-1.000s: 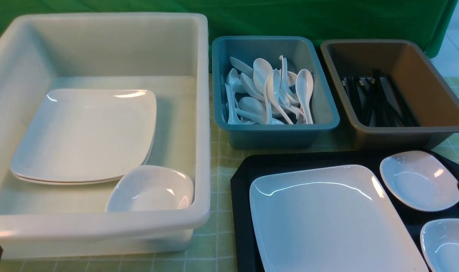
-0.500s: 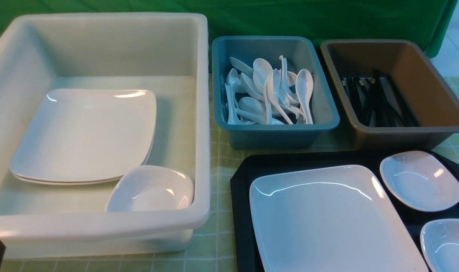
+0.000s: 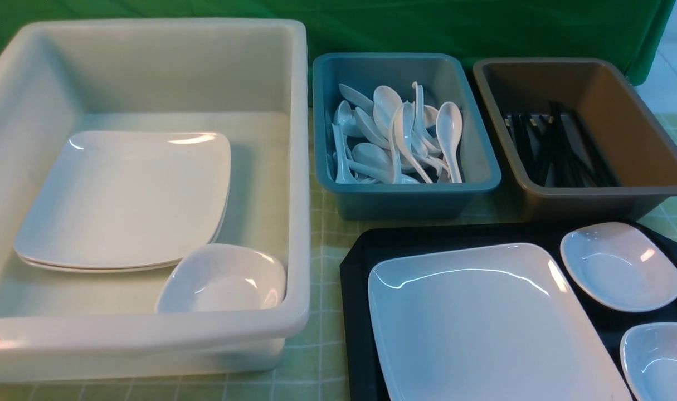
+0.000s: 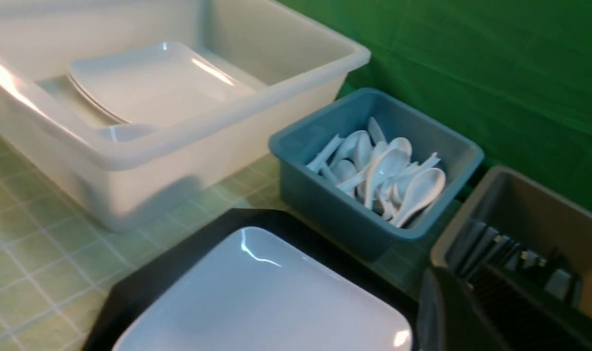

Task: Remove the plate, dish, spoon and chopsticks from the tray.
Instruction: Use the left arm to grab a plate from the dinner plate

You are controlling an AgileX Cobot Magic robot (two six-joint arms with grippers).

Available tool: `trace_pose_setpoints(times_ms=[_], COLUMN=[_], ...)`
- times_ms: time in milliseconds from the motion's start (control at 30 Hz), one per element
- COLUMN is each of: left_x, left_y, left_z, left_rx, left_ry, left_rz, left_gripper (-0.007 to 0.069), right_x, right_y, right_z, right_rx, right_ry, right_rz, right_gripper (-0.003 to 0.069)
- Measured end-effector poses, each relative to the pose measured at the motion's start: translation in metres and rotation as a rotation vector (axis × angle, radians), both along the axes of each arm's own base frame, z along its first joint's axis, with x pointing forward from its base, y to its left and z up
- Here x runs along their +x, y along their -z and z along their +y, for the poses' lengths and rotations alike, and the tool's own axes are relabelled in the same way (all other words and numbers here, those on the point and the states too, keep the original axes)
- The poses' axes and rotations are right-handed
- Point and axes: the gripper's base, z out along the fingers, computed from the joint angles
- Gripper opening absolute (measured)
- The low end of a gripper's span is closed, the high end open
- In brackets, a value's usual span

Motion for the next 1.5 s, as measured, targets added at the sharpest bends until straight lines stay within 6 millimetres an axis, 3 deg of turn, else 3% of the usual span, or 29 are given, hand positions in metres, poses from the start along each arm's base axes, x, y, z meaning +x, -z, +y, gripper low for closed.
trace_pose_setpoints(times_ms=[100, 233, 333, 367, 467, 500, 533, 633, 700, 733, 833, 933, 1067, 1167, 1300, 1333, 1500], left_x=[-0.002, -0.018, -0.020, -0.020, -0.002, 0.015, 0.016, 0.052, 0.072, 0.094, 0.121, 0.145, 0.159, 0.176, 0.198, 0.206, 0.234], left_y=[-0.010, -0.075, -0.129, -0.130, -0.163, -0.169, -0.174, -0.183, -0.190, -0.195, -0.197, -0.193, -0.181, -0.164, -0.140, -0.129, -0.095], left_z=[-0.003, -0.011, -0.018, -0.020, -0.028, -0.033, -0.034, -0.039, -0.043, -0.048, -0.060, -0.086, -0.124, -0.167, -0.212, -0.232, -0.272], left_rx=[0.039, 0.269, 0.439, 0.450, 0.578, 0.656, 0.669, 0.775, 0.780, 0.765, 0.733, 0.740, 0.829, 0.934, 0.958, 0.970, 1.028], left_ry=[0.032, 0.088, 0.161, 0.181, 0.340, 0.477, 0.490, 0.742, 0.852, 0.951, 1.058, 1.196, 1.319, 1.410, 1.503, 1.538, 1.579], left_rz=[-0.009, -0.142, -0.119, -0.100, 0.082, 0.221, 0.224, 0.401, 0.430, 0.413, 0.373, 0.389, 0.498, 0.595, 0.651, 0.666, 0.709], left_gripper=[0.0183, 0.0057, -0.0002, -0.0005, -0.0015, -0.0017, -0.0017, -0.0017, -0.0017, -0.0017, -0.0017, -0.0017, -0.0017, -0.0017, -0.0016, -0.0014, -0.0001], right_x=[0.001, 0.003, 0.004, 0.004, 0.004, 0.004, 0.004, 0.004, 0.004, 0.004, 0.004, 0.004, 0.004, 0.005, 0.005, 0.005, 0.005], right_y=[-0.001, -0.002, -0.003, -0.003, -0.003, -0.003, -0.003, -0.003, -0.003, -0.003, -0.002, -0.001, -0.001, -0.001, -0.001, -0.001, -0.001], right_z=[-0.002, -0.004, -0.005, -0.005, -0.005, -0.005, -0.005, -0.005, -0.005, -0.005, -0.006, -0.006, -0.005, -0.004, -0.004, -0.004, -0.004], right_rx=[-0.017, -0.041, -0.055, -0.055, -0.061, -0.070, -0.072, -0.076, -0.076, -0.078, -0.085, -0.088, -0.088, -0.087, -0.087, -0.087, -0.087], right_ry=[0.017, 0.042, 0.057, 0.058, 0.059, 0.057, 0.056, 0.056, 0.056, 0.057, 0.059, 0.046, 0.031, 0.018, 0.013, 0.013, 0.013], right_rz=[-0.022, -0.054, -0.072, -0.073, -0.081, -0.090, -0.091, -0.094, -0.094, -0.091, -0.081, -0.073, -0.073, -0.074, -0.074, -0.074, -0.074], right_gripper=[0.0085, 0.0090, 0.0096, 0.0097, 0.0102, 0.0104, 0.0105, 0.0111, 0.0114, 0.0116, 0.0119, 0.0124, 0.0124, 0.0127, 0.0133, 0.0135, 0.0141])
